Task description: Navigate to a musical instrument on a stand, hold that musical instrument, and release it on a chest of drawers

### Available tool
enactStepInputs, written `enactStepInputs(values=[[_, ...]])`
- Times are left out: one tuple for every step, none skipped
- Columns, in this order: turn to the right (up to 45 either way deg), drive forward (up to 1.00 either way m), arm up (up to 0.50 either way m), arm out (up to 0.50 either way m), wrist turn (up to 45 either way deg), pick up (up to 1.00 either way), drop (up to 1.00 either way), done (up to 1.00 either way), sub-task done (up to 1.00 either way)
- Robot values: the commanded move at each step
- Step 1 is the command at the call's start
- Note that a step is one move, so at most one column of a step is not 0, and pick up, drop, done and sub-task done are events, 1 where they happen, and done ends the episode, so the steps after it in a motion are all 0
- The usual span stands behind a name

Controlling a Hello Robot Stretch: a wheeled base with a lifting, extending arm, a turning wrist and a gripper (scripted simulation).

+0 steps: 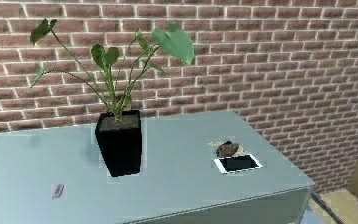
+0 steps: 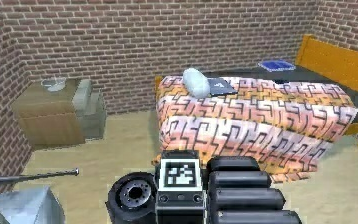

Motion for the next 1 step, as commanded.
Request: enactStepInputs(values=[[-45.0,0.00,0.00,0.00,0.0,0.00,0.00,0.00,0.00]])
